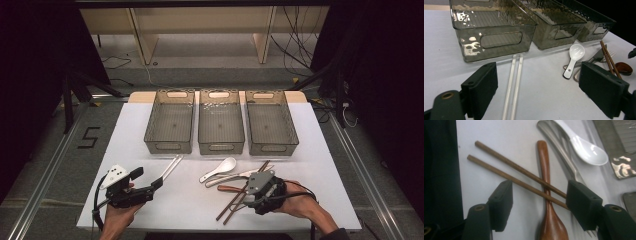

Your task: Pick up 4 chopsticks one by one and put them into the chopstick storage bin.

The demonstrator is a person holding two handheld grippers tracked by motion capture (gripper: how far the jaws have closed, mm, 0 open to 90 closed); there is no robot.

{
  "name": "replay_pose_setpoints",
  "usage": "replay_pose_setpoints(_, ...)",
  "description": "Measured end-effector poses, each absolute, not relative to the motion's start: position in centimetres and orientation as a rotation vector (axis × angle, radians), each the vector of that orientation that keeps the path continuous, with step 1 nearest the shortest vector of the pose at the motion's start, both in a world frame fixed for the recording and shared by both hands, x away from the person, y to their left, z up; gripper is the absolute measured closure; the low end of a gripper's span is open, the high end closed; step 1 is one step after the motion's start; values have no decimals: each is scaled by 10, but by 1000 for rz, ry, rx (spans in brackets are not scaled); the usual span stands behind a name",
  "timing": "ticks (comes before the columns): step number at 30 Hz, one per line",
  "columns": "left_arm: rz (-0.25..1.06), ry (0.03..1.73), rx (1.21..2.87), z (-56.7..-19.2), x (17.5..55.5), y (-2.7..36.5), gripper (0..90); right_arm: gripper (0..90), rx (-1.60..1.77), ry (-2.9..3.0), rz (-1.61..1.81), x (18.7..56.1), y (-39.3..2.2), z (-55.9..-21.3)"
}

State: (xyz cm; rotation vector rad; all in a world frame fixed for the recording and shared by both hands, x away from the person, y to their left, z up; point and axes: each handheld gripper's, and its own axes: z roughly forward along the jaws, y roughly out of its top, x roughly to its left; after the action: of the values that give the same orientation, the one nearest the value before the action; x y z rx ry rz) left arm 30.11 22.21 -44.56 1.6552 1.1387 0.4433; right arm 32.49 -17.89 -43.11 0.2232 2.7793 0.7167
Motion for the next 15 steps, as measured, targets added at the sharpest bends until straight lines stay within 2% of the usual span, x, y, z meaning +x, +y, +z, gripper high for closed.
replay_pose_setpoints(15,441,1137,1659,-446,302,222,154,491,116,2854,586,338,-167,-444)
